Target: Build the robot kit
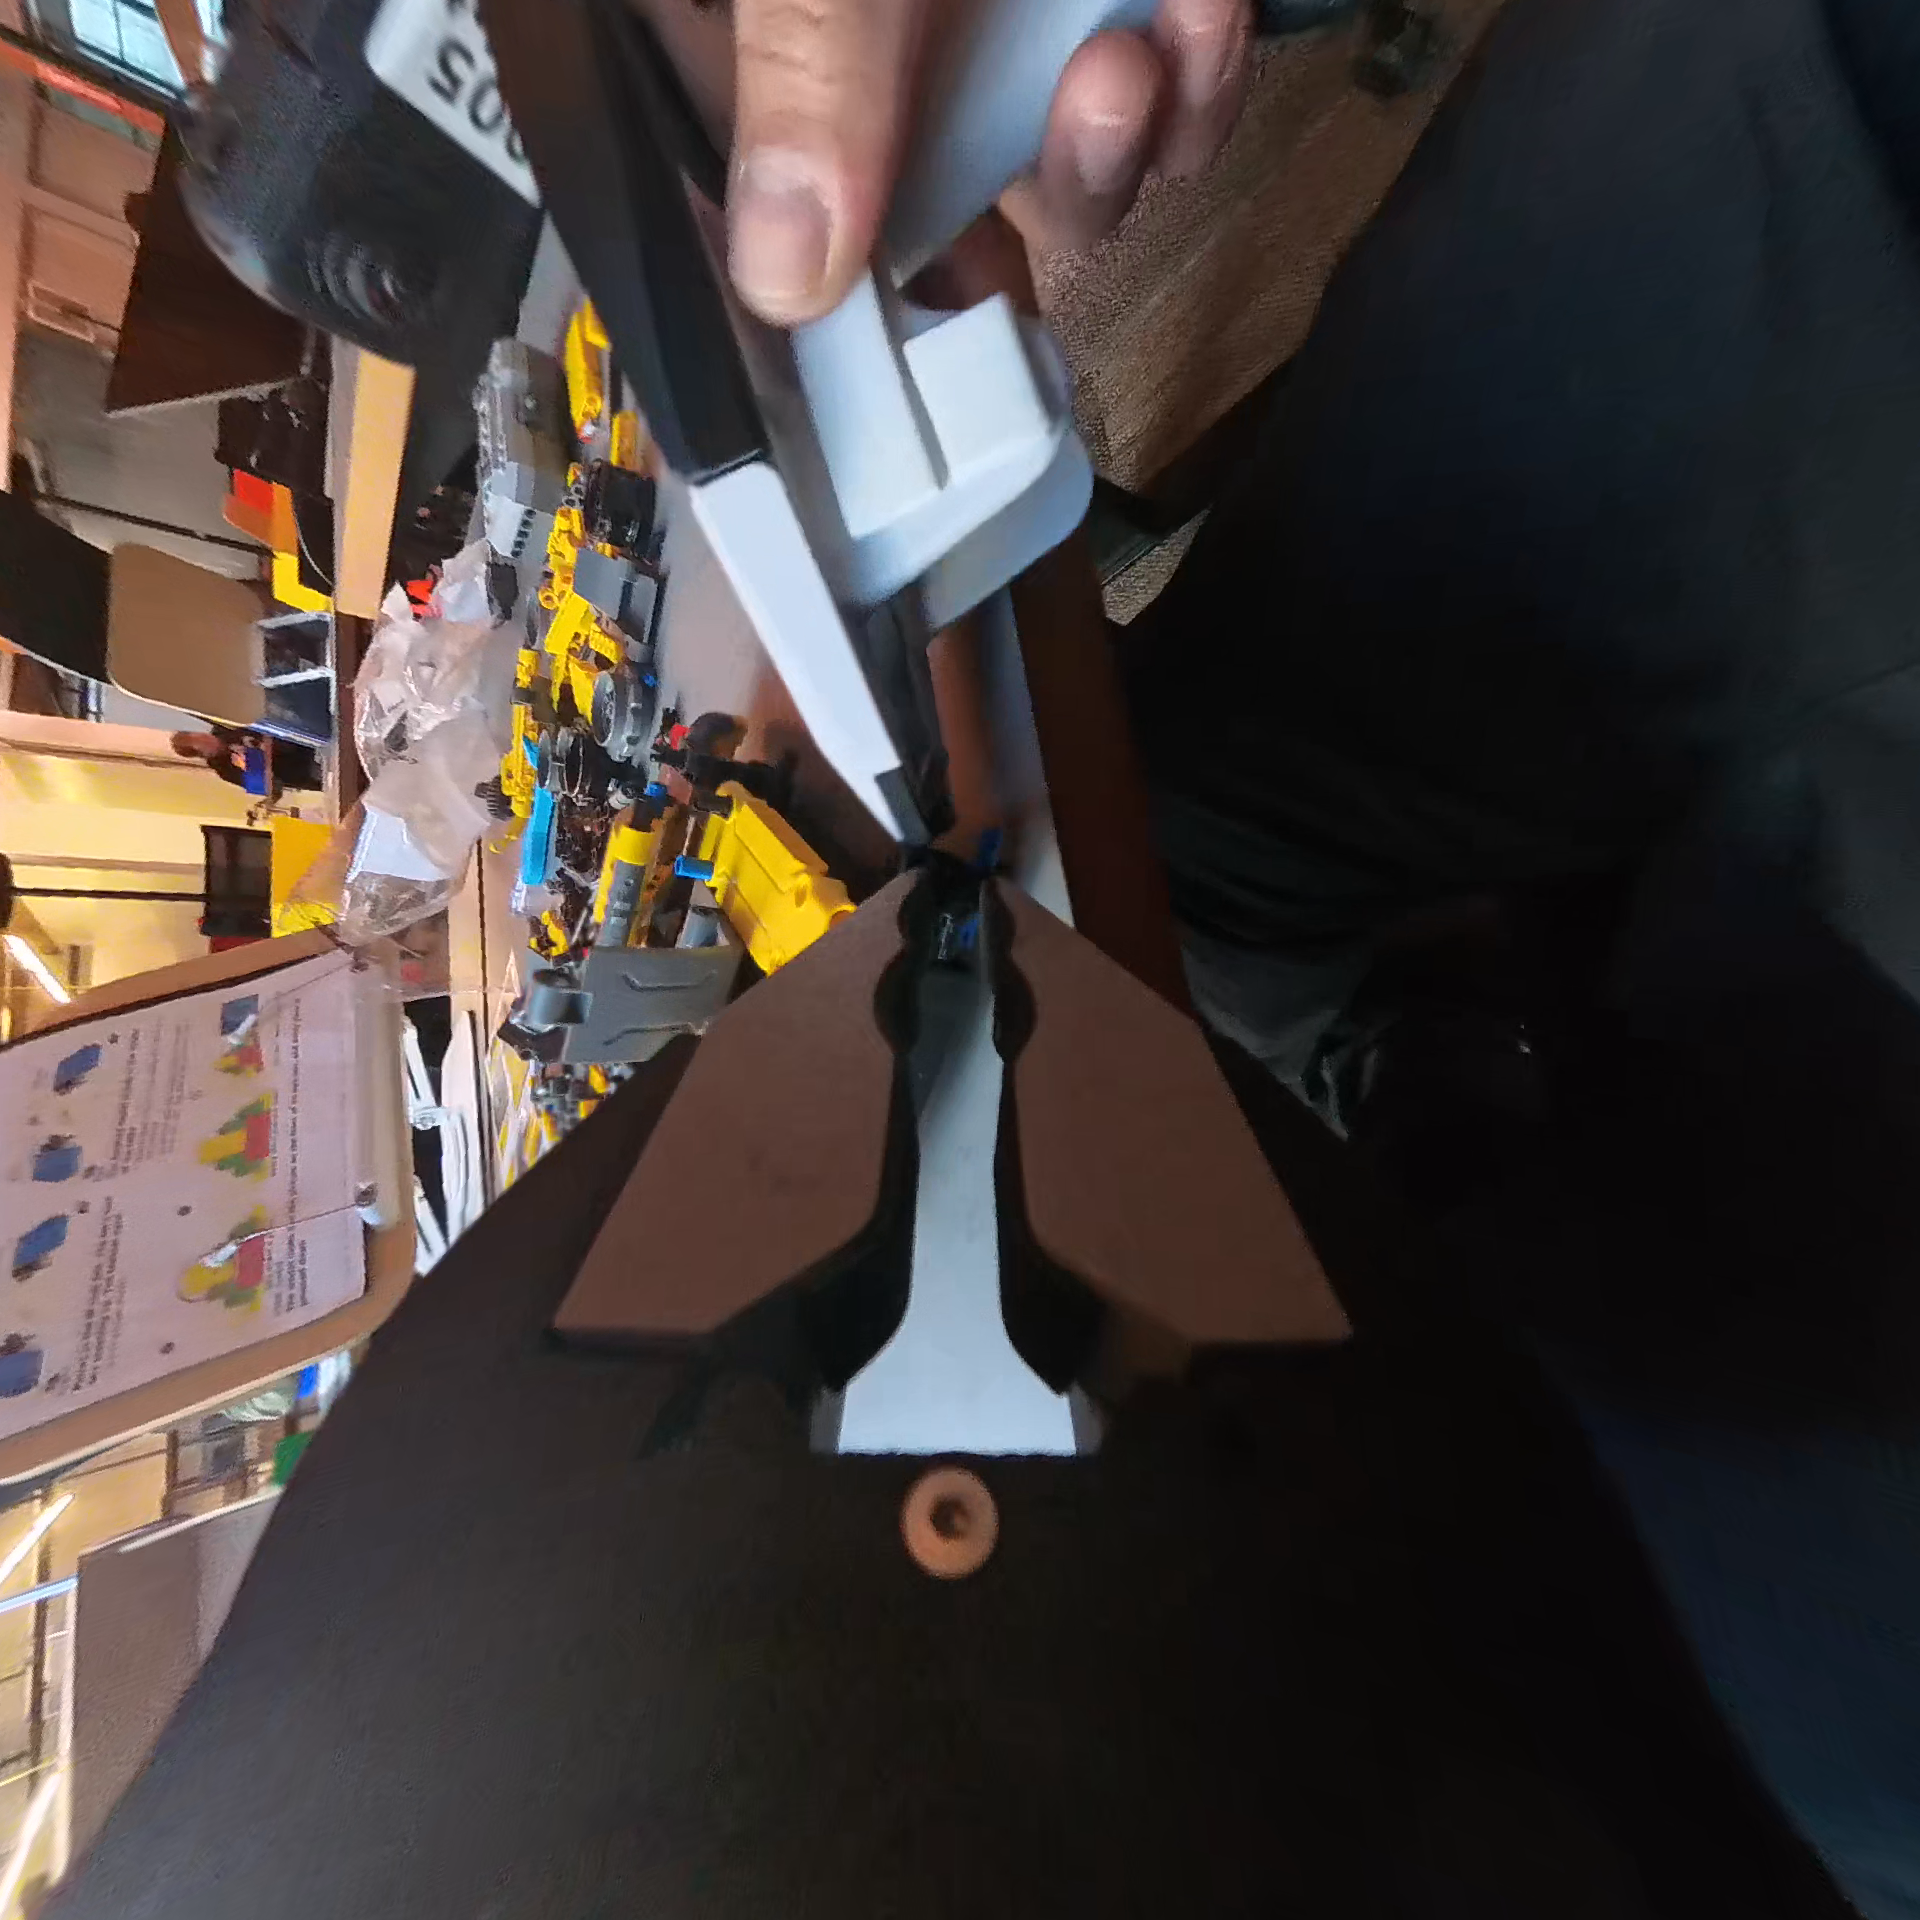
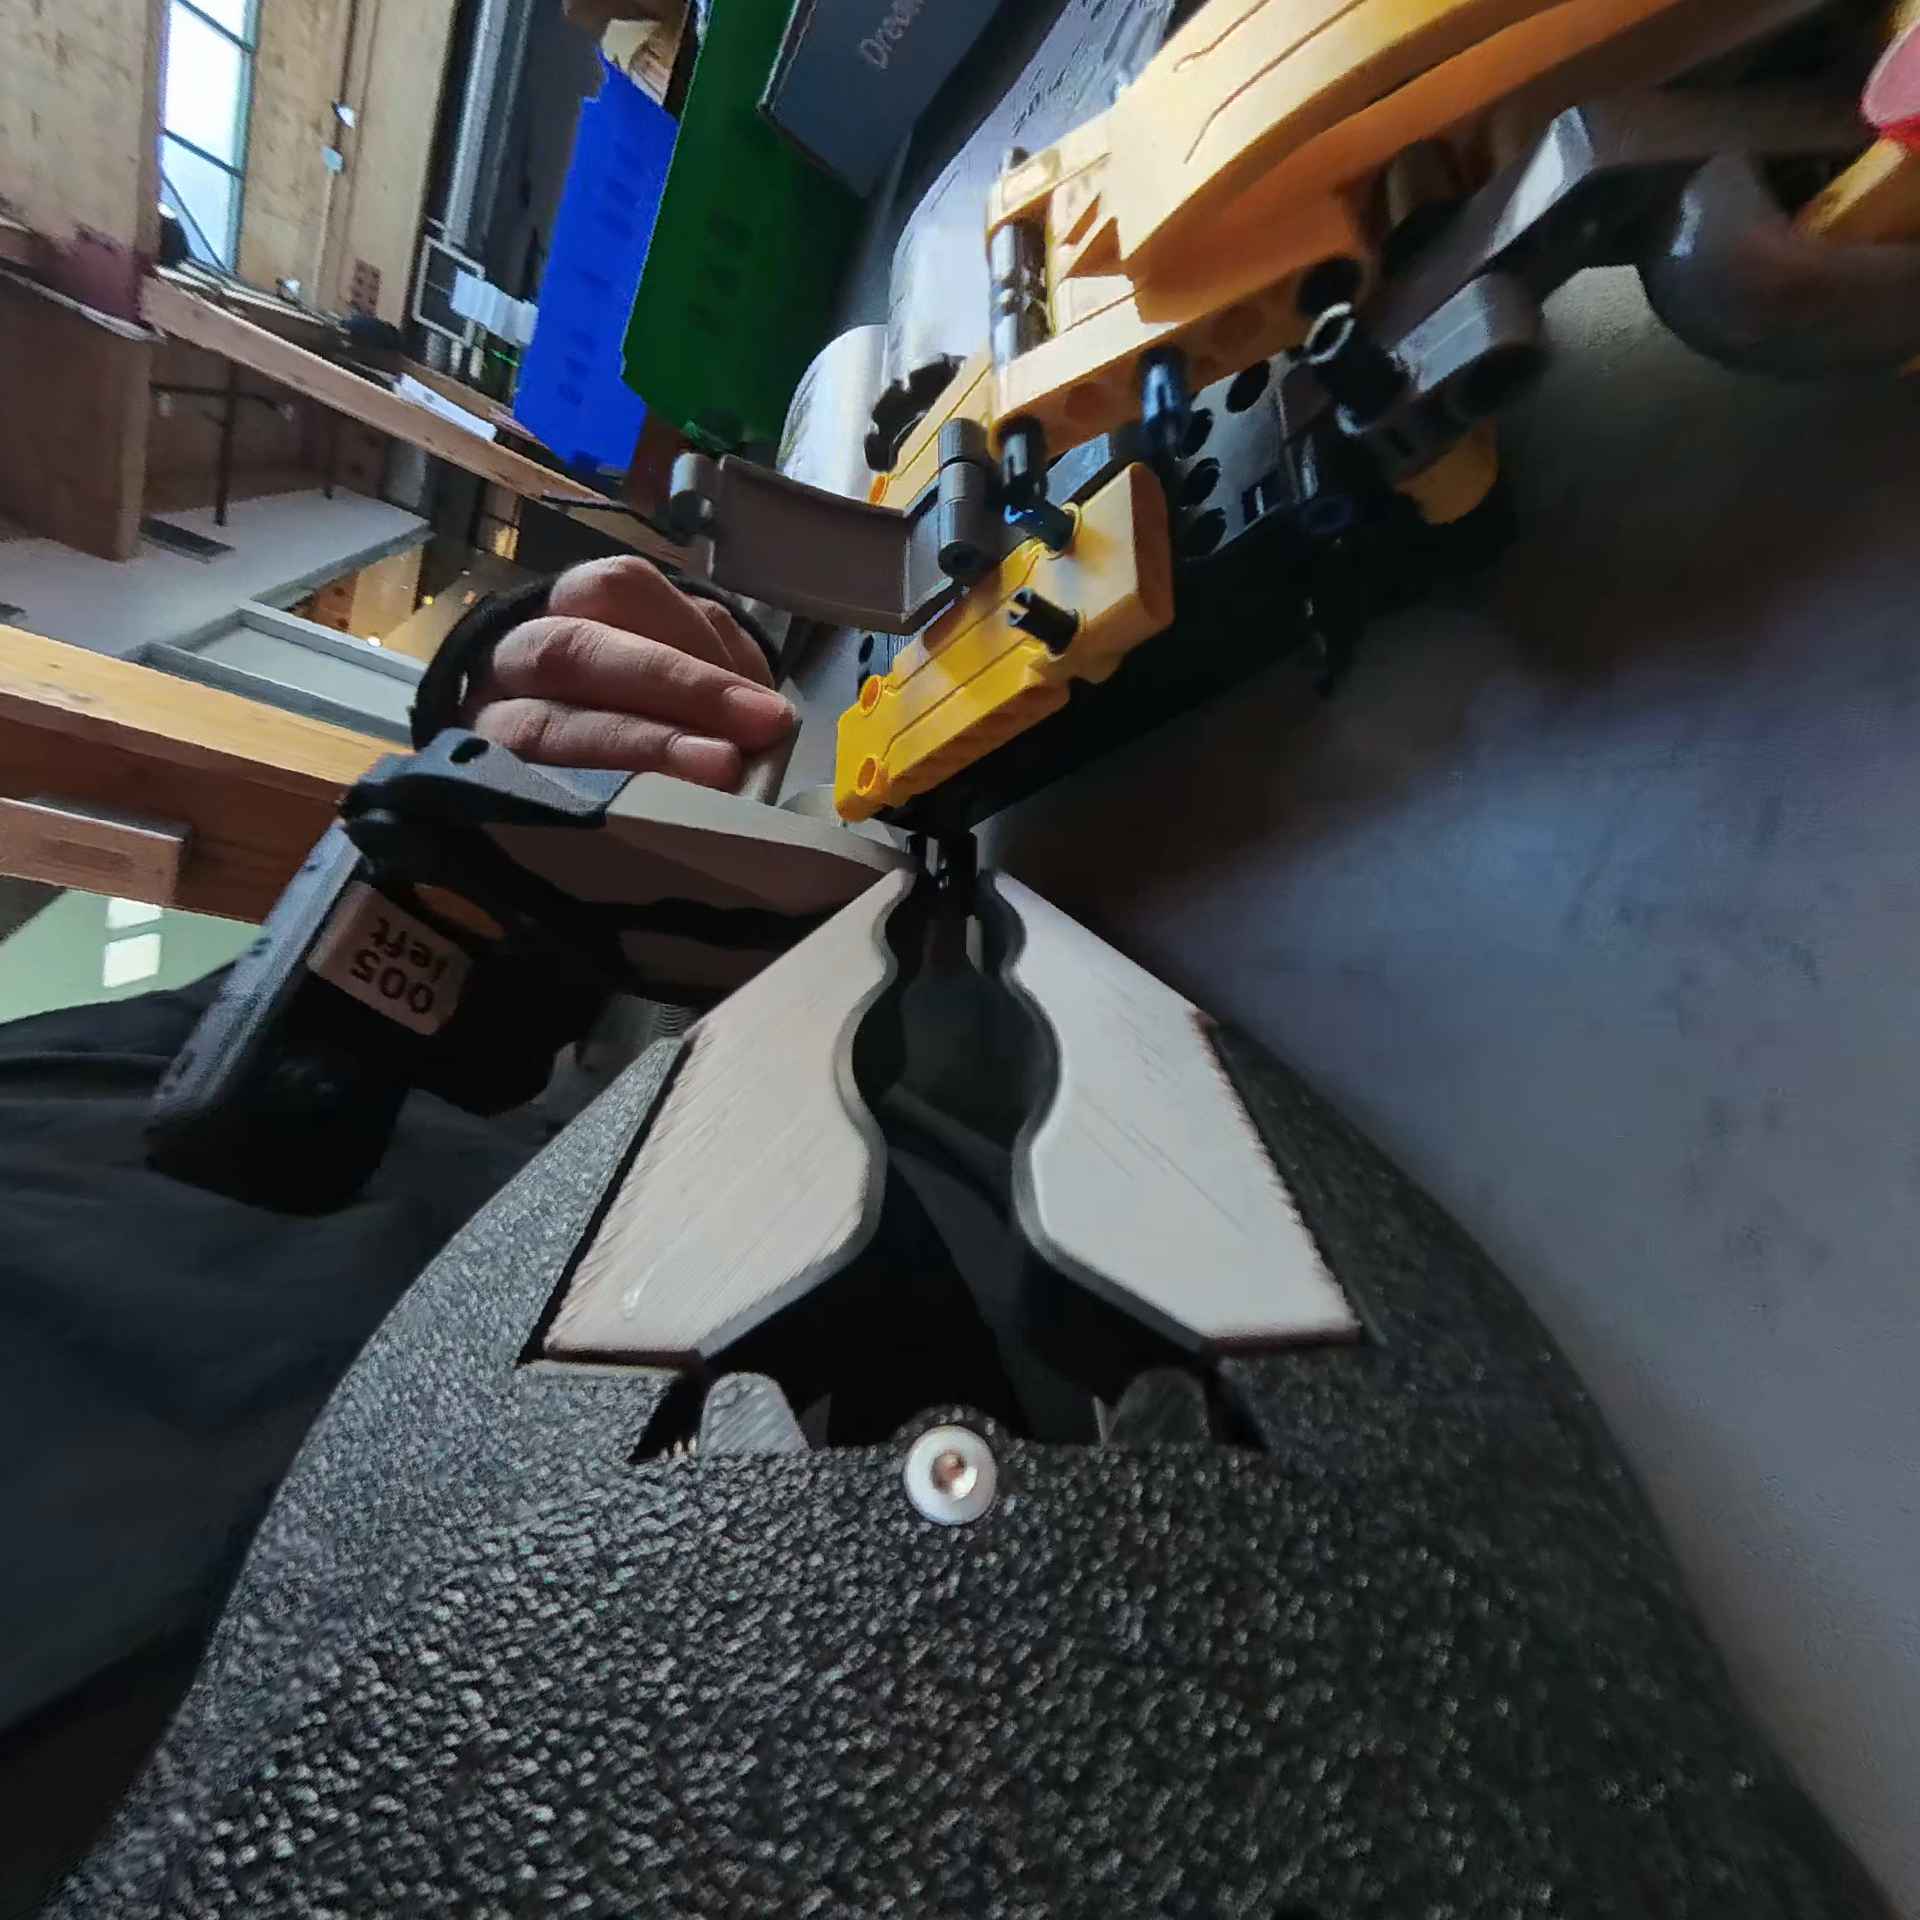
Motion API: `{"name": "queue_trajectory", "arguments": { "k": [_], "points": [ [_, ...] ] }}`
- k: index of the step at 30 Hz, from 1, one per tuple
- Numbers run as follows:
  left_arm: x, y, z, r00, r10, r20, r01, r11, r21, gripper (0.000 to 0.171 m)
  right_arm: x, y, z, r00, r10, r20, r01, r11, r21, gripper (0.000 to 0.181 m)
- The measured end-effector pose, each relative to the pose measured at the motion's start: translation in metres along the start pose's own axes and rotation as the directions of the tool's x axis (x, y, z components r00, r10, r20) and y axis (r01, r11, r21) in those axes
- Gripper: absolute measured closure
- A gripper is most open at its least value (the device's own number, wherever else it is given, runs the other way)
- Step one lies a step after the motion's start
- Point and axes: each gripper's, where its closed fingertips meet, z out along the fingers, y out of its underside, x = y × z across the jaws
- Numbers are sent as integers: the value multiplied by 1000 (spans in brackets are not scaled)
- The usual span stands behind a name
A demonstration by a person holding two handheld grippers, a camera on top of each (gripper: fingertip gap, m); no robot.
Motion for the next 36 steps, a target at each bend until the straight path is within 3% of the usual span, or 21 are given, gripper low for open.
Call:
{"name": "queue_trajectory", "arguments": {
  "k": [5, 7, 10, 13, 16, 24, 27, 31, 36],
  "points": [
    [-1, -1, 2, 998, -59, -32, 59, 998, -4, 166, 5, 7, -12, 955, -228, -191, 223, 974, -46, 152],
    [-1, -2, 2, 996, -68, -54, 68, 998, -8, 166, 6, 7, -16, 866, -408, -289, 398, 912, -96, 141],
    [0, -4, 2, 991, -92, -99, 90, 996, -16, 166, 7, 9, -15, 671, -631, -390, 597, 771, -221, 137],
    [1, -7, 3, 982, -122, -141, 121, 993, -16, 167, 7, 8, -9, 518, -742, -425, 694, 655, -299, 138],
    [1, -9, 4, 966, -181, -183, 179, 983, -31, 167, 14, 11, 0, 459, -779, -427, 710, 611, -350, 143],
    [-5, -12, 3, 929, -307, -209, 313, 950, -5, 166, 10, 4, 0, 469, -768, -436, 741, 610, -279, 150],
    [-7, -13, 1, 924, -328, -195, 341, 939, 38, 166, 10, 4, -1, 536, -736, -412, 716, 656, -239, 153],
    [-12, -10, -12, 916, -362, -173, 380, 921, 83, 154, 8, 3, -2, 635, -675, -376, 664, 725, -181, 157],
    [-27, 11, -24, 944, -329, -37, 331, 941, 67, 143, 7, 5, -2, 685, -644, -342, 632, 758, -161, 157]
  ]
}}
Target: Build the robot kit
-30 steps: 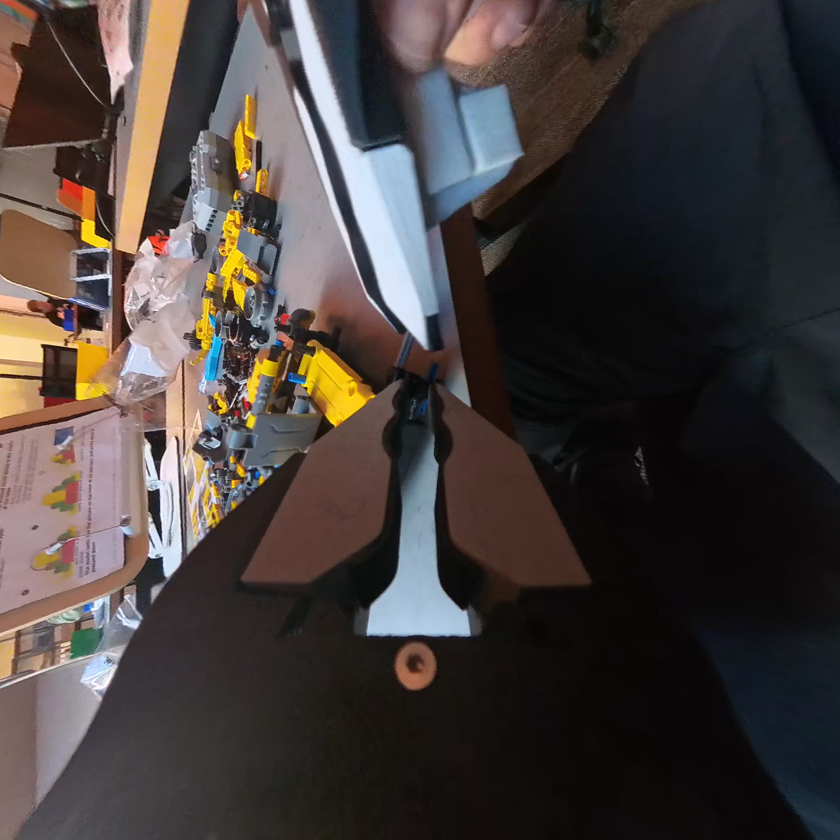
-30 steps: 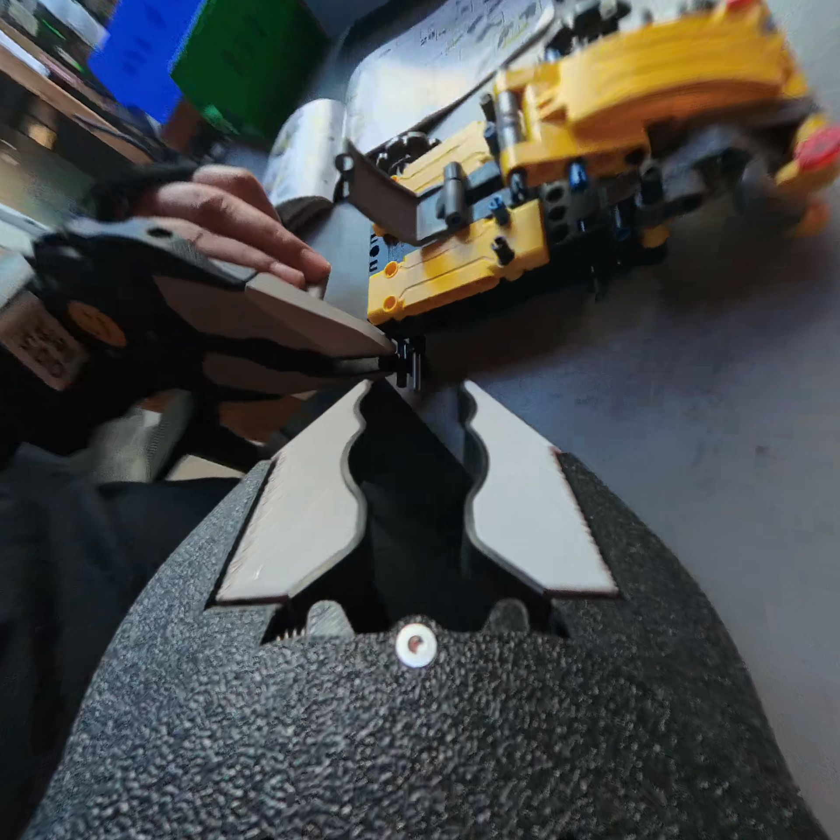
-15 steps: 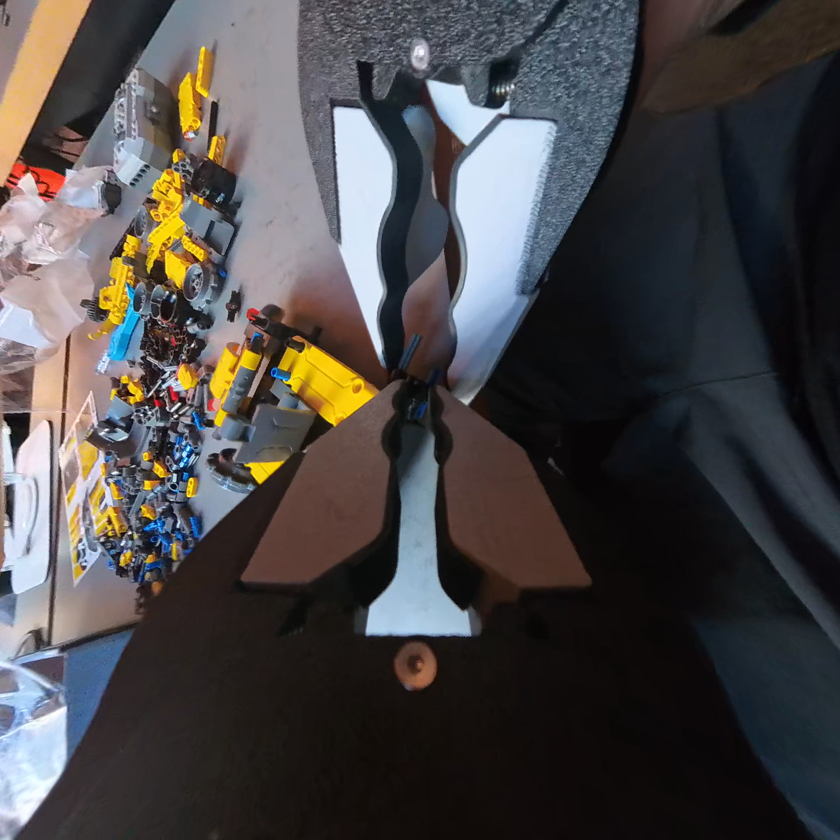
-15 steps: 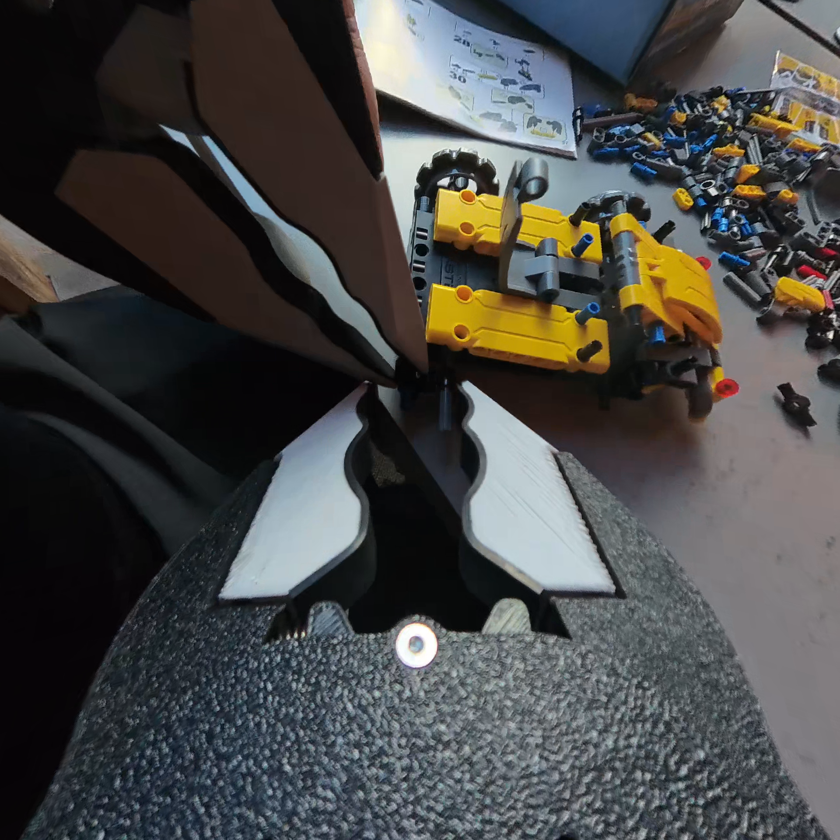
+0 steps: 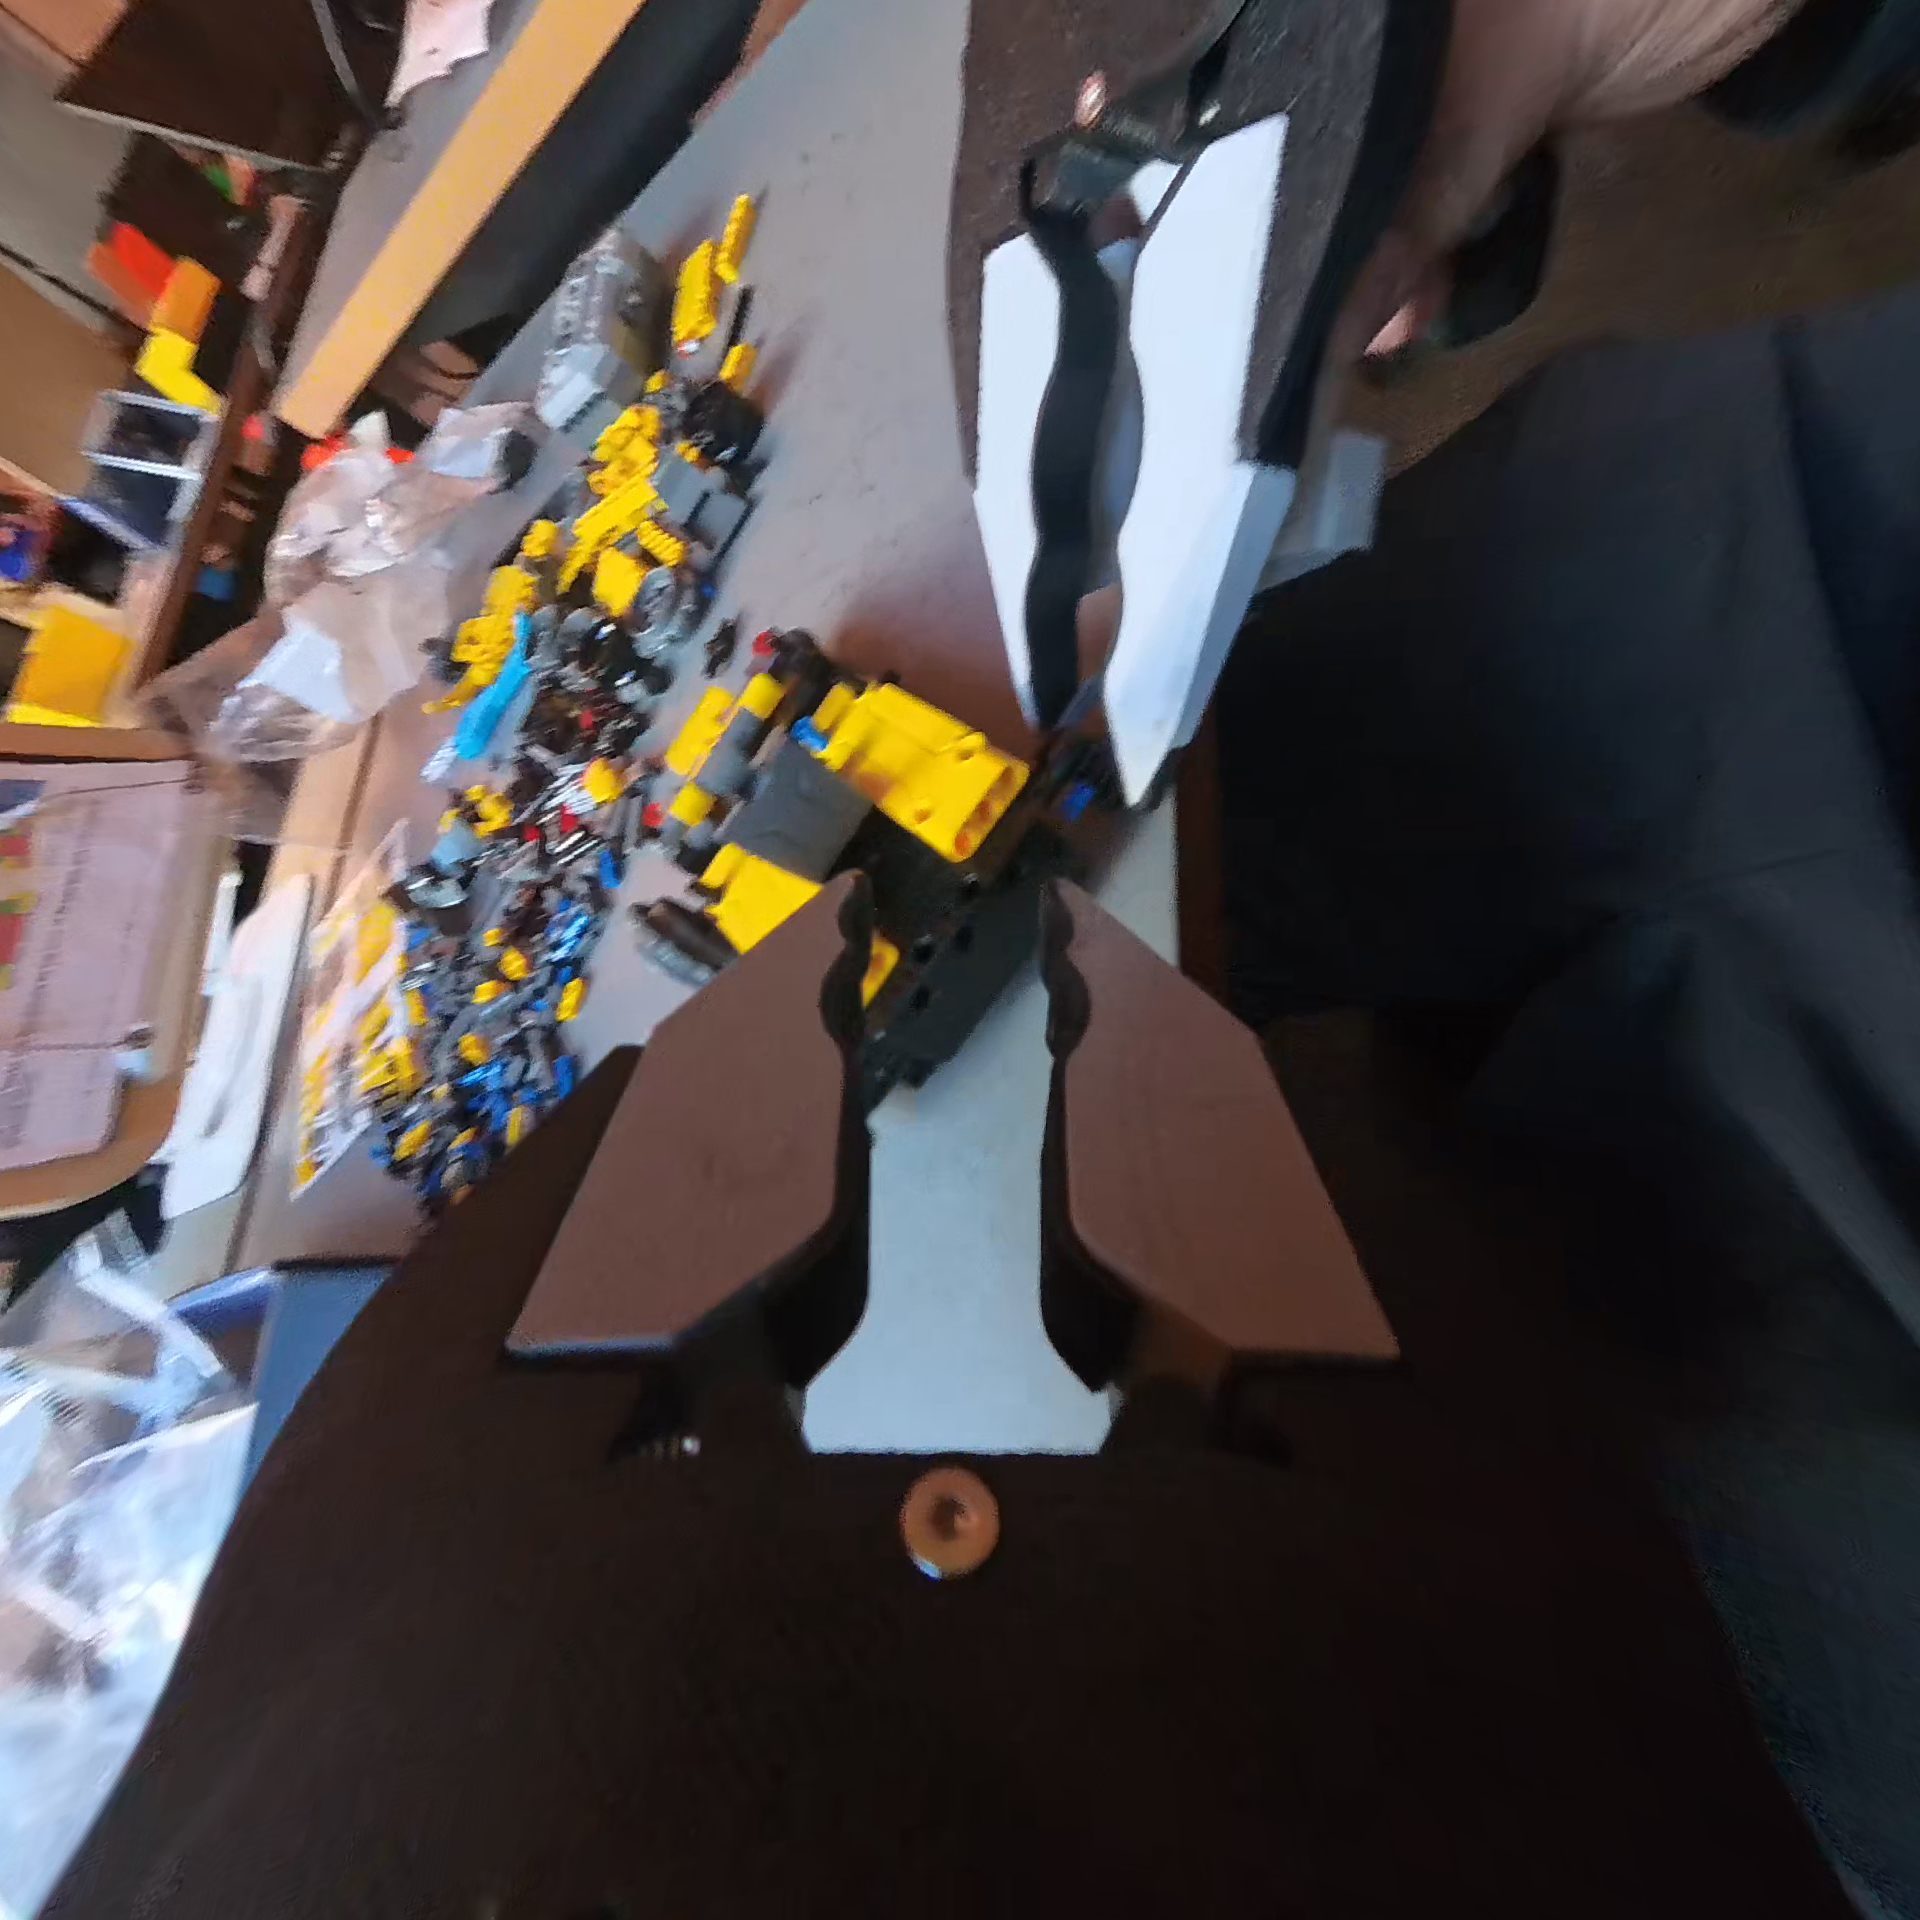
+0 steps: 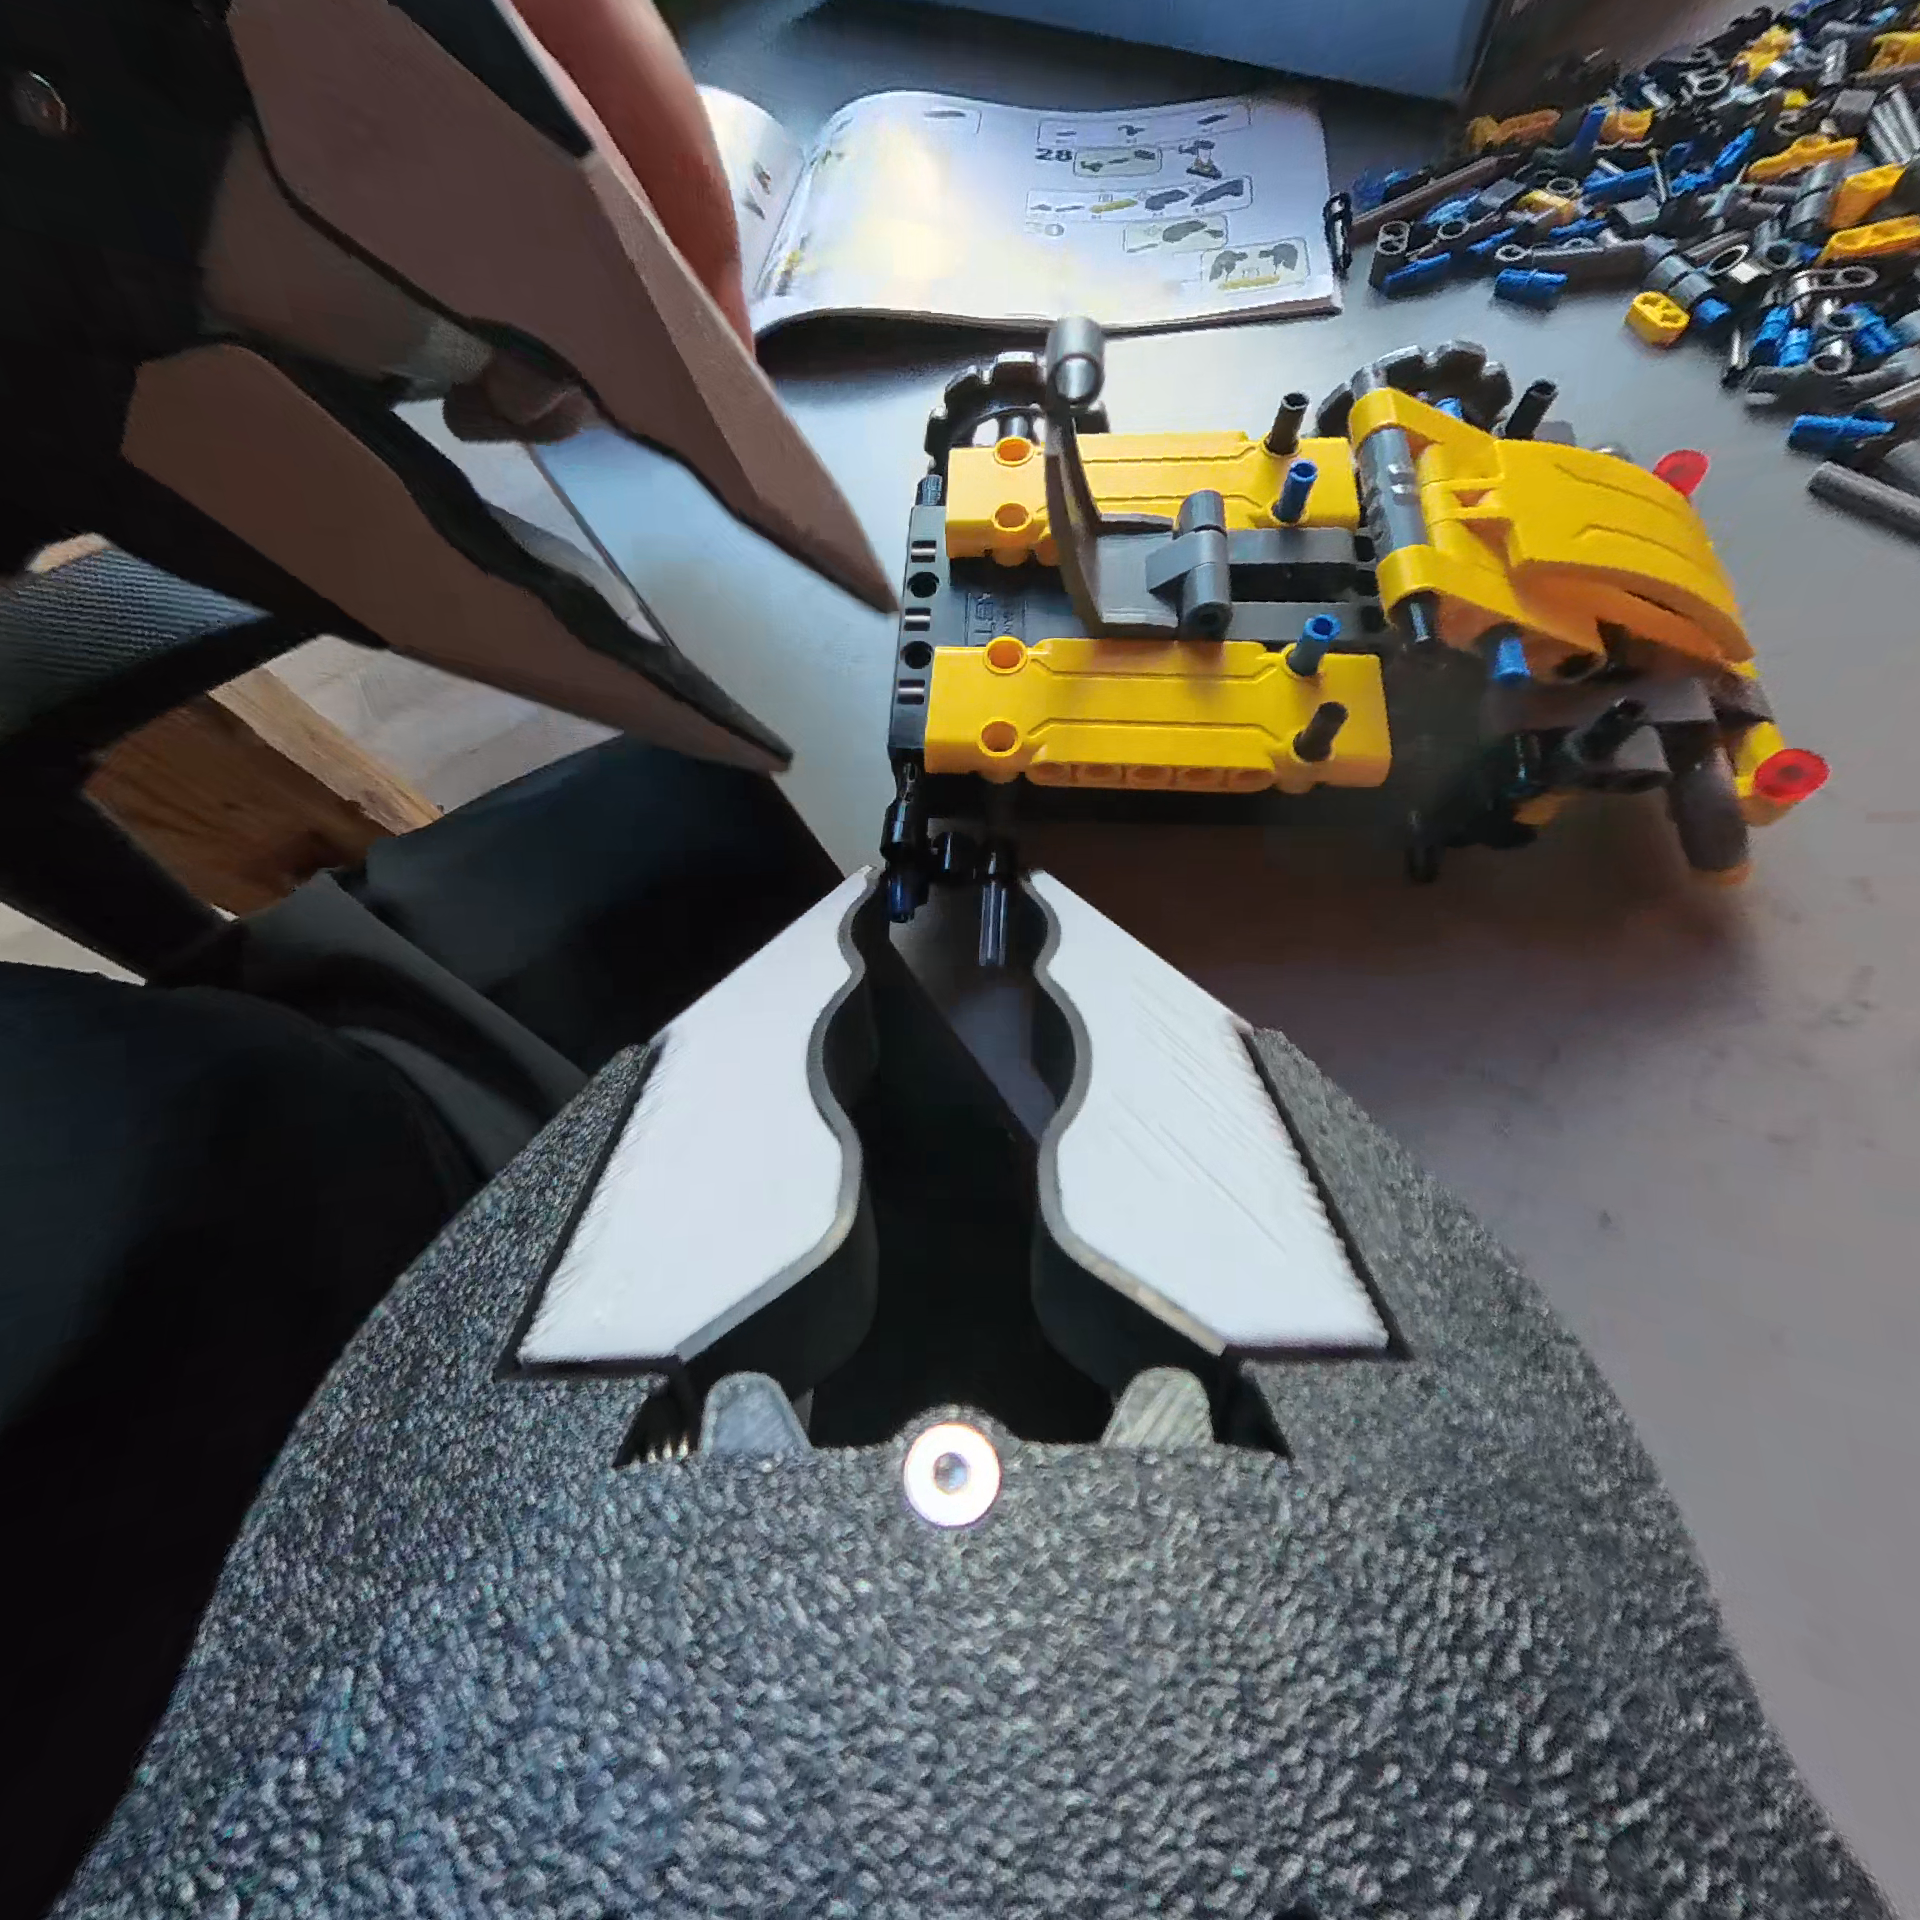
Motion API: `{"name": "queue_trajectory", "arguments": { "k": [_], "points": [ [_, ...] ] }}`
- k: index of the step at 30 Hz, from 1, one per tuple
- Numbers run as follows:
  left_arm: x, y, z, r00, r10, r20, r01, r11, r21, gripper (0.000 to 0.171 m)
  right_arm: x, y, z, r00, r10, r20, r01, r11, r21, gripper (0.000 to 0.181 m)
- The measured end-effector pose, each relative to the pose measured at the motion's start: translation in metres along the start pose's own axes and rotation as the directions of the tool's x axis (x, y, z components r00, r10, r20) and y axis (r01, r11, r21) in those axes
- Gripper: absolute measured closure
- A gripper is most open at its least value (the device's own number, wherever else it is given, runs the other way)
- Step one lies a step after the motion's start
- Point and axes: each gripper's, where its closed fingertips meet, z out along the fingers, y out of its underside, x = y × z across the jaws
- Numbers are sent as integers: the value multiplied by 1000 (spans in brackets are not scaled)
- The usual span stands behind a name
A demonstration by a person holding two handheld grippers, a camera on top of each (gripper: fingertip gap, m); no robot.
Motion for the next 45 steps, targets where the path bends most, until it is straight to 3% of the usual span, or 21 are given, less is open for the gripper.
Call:
{"name": "queue_trajectory", "arguments": {
  "k": [2, 5, 7, 12, 15, 20, 24, 35, 45],
  "points": [
    [-10, 6, -3, 999, -21, 31, 21, 1000, -3, 138, -1, 1, 1, 1000, 5, 13, -5, 1000, -14, 157],
    [-22, 5, -6, 962, -263, -69, 267, 962, 63, 134, -1, 2, 1, 1000, 5, 9, -5, 1000, -28, 157],
    [-32, 12, -4, 923, -365, -118, 372, 927, 40, 124, -1, 3, 2, 1000, -7, -4, 7, 999, -41, 157],
    [-40, 29, 3, 938, -297, -179, 299, 954, -17, 120, -1, 6, 5, 997, -62, -40, 58, 994, -89, 157],
    [-29, 35, 3, 881, -336, -332, 335, 940, -61, 111, -2, 6, 7, 997, -71, -36, 67, 993, -100, 157],
    [-13, 37, 14, 841, -343, -418, 327, 938, -113, 111, -3, 5, 7, 997, -76, -29, 73, 992, -106, 157],
    [-12, 38, 23, 885, -289, -364, 279, 957, -83, 116, -3, 5, 8, 998, -64, -14, 62, 991, -117, 157],
    [-11, 32, 25, 873, -405, -270, 409, 912, -45, 120, 5, 5, 7, 989, -146, -9, 142, 977, -158, 156],
    [-7, 27, 30, 893, -408, -191, 405, 912, -56, 120, 11, 6, 3, 983, -185, -13, 181, 971, -153, 156]
  ]
}}
